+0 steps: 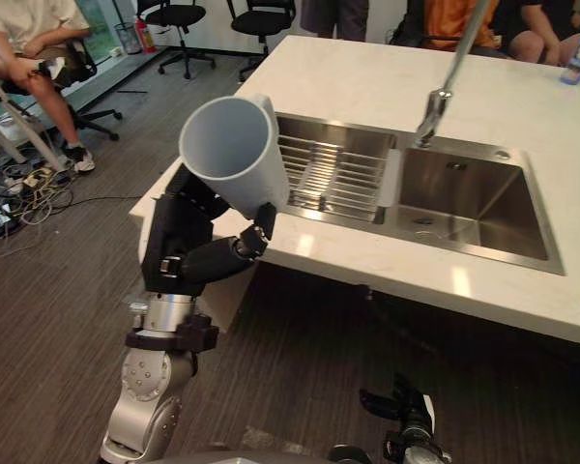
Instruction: Walk over to the sink, pick up the cup, carry it to the dishwasher, place the cup inside the dishwasher, then close the dishwasher door
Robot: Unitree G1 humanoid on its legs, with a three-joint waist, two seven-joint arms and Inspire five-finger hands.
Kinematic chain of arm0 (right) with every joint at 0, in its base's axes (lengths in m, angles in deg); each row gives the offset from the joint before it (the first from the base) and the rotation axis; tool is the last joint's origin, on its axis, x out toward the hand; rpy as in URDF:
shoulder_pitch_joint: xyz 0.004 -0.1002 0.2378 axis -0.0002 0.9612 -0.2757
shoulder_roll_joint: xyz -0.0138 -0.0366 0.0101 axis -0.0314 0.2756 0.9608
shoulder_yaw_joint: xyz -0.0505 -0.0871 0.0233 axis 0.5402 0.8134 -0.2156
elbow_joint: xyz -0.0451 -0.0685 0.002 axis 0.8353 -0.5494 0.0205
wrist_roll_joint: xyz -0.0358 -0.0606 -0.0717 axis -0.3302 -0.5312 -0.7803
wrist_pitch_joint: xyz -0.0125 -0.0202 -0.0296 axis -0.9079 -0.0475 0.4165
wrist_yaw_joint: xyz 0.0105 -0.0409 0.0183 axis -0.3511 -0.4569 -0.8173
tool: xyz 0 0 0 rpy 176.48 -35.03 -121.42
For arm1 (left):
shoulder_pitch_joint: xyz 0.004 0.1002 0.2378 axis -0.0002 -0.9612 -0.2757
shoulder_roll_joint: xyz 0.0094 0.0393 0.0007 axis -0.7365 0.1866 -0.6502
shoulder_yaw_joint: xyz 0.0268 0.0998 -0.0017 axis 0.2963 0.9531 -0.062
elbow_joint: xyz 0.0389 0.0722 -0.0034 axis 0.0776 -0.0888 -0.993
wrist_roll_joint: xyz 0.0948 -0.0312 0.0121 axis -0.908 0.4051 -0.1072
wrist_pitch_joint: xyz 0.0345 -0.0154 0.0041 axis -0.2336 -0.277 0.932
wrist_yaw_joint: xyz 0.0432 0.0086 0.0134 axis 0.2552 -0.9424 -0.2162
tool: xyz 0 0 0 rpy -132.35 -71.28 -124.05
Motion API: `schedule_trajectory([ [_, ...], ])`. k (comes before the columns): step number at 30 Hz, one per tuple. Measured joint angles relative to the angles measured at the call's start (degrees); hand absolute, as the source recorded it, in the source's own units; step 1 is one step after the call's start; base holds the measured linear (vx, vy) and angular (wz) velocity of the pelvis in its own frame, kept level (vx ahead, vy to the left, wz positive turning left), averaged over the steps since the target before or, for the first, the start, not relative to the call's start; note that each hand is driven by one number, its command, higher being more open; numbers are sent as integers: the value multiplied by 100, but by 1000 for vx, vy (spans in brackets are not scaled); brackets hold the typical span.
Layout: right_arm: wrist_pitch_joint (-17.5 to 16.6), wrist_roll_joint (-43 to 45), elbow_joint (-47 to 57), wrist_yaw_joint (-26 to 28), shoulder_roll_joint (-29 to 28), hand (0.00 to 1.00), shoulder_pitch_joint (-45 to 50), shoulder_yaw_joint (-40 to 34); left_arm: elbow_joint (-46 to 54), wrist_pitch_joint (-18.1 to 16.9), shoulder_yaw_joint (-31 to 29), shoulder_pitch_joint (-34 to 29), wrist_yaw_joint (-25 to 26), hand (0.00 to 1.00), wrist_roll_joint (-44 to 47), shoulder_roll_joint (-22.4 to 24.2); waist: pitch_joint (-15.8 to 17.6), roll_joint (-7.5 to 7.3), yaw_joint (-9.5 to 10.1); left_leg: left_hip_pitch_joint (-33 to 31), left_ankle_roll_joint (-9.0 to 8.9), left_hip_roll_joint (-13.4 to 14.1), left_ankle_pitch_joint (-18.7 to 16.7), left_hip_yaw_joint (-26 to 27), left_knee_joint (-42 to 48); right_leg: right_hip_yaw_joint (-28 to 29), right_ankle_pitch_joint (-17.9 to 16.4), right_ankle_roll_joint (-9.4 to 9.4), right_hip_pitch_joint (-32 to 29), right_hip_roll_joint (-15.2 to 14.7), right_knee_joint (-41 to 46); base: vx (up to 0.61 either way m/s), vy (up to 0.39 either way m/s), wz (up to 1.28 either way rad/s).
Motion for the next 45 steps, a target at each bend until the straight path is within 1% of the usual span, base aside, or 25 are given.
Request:
schedule_trajectory([
  [2,1,0,-92,12,-98,90,-9,0,-170,90,-143,-3,88,30,47,-8,11,-33,-3,-20,37,-160,6,6,92,7,165,94,141,-141,-243,-31,210,7],
  [5,7,0,-285,43,-116,90,-128,1,-178,87,-202,5,101,30,102,-37,14,-38,-2,-86,132,-268,6,32,122,39,321,105,137,-207,-390,-46,98,-2],
  [9,6,0,-283,39,-55,90,-178,-1,-180,87,-172,6,69,30,110,-103,16,-45,-74,-91,161,-215,19,40,126,106,352,112,110,-141,-370,-49,-7,-4],
  [16,7,-6,-272,-19,30,90,-155,23,-253,88,-230,-154,77,30,100,-99,16,-44,-55,-148,172,-127,27,15,126,177,306,44,27,-31,-228,-57,-33,-2],
  [20,7,-12,-203,-88,20,90,-147,77,-252,93,-319,-403,117,30,105,72,24,-41,-11,-485,146,-148,65,-564,369,-182,60,-35,54,-9,21,-36,-65,72],
  [22,1,-12,69,-174,-24,90,-137,89,-230,100,-382,-472,201,30,124,207,41,-51,132,-779,127,-215,273,-926,451,-753,-101,-60,150,-51,195,-55,-117,142],
  [23,-21,-12,113,-198,-21,90,-148,77,-228,113,-393,-470,220,30,133,237,44,-55,124,-858,214,-248,379,-848,402,-978,-130,-56,213,-91,198,-71,-59,181],
  [24,-51,-14,126,-255,-15,90,-223,24,-197,117,-410,-470,239,30,176,263,97,-146,121,-855,584,-240,466,-486,140,-1392,-152,-71,346,-234,164,-49,-39,198],
  [25,-69,-21,161,-301,5,90,-292,28,-142,115,-474,-470,247,30,209,249,161,-203,132,-1035,732,61,337,591,537,-1825,-150,-68,479,-291,80,-54,-53,193],
  [26,-76,-25,201,-322,55,90,-323,29,-108,115,-484,-470,261,30,227,263,179,-156,131,-1110,792,238,271,1100,797,-2041,-150,-67,539,-289,66,-12,-18,179],
  [27,-77,-31,213,-355,244,90,-405,25,-73,114,-495,-471,266,30,226,289,187,-21,135,-1107,822,427,290,1742,1017,-2350,-156,-57,662,-253,67,4,41,130],
  [28,-74,-43,177,-365,316,90,-423,25,-68,114,-511,-468,259,30,225,286,185,-1,146,-1079,706,388,298,1757,936,-2402,-174,-29,696,-273,94,11,115,135],
  [29,-69,-71,155,-386,357,90,-533,22,-39,115,-574,-503,221,30,226,278,205,-31,214,-1108,664,183,317,1575,847,-2418,-218,-29,748,-380,127,7,150,112],
  [30,-70,-102,147,-395,361,90,-611,-45,18,115,-651,-539,203,30,228,253,246,-91,226,-1144,587,-62,198,1419,872,-2617,-450,107,841,-623,308,-5,158,113],
  [31,-62,-122,138,-396,345,90,-624,-106,18,127,-676,-547,181,30,229,250,294,-170,209,-1125,584,-193,131,1323,932,-2746,-571,138,887,-783,500,34,192,125],
  [32,-46,-127,86,-391,335,90,-618,-175,16,159,-711,-589,148,30,229,261,329,-215,158,-1065,640,-411,-38,1159,1117,-2961,-806,-42,1049,-1083,1012,74,200,133],
  [33,6,-146,57,-362,362,90,-615,-162,0,193,-778,-677,124,30,230,327,339,-214,126,-1025,743,-624,-209,882,1250,-2682,-741,-486,903,-1456,2036,104,211,135],
  [34,34,-155,30,-339,358,90,-619,-159,1,214,-808,-716,96,30,230,326,338,-212,72,-975,793,-724,-251,723,1268,-2332,-548,-801,698,-1592,2595,191,257,144],
  [35,66,-190,-43,-311,330,90,-636,-111,6,235,-820,-719,86,30,227,303,347,-183,14,-910,864,-854,-299,400,1272,-1485,-252,-919,292,-1572,3409,198,222,150],
  [36,72,-263,-41,-276,296,90,-641,22,6,234,-848,-712,74,30,223,238,353,-187,-11,-871,888,-947,-325,79,1245,-723,-579,-657,-29,-1239,3637,219,189,143],
  [37,72,-290,-40,-263,286,90,-660,95,2,235,-893,-718,78,30,224,230,353,-185,-2,-840,892,-986,-325,-42,1212,-414,-719,-634,-173,-1051,3601,193,89,125],
  [39,78,-316,178,-219,174,90,-645,188,0,237,-944,-714,103,30,227,232,353,-188,24,-691,868,-1172,-307,-568,1119,649,-1064,-507,-639,-335,3144,306,77,122],
  [41,96,-350,537,-205,70,90,-532,200,18,238,-917,-711,104,30,231,237,357,-184,41,-549,904,-1286,-321,-971,1103,1360,-1159,-388,-899,137,2930,263,-15,117],
  [43,112,-354,1267,-205,-21,90,-250,253,173,239,-769,-709,102,30,231,240,348,-200,35,-316,803,-1422,-419,-1701,1145,2342,-1207,-282,-1117,705,2563,272,-136,190],
  [45,112,-392,1730,-229,-19,90,-72,278,446,228,-625,-706,101,30,231,230,291,-325,46,-331,644,-1568,-550,-2146,1305,2514,-1084,-189,-1150,695,2112,280,-248,187],
])
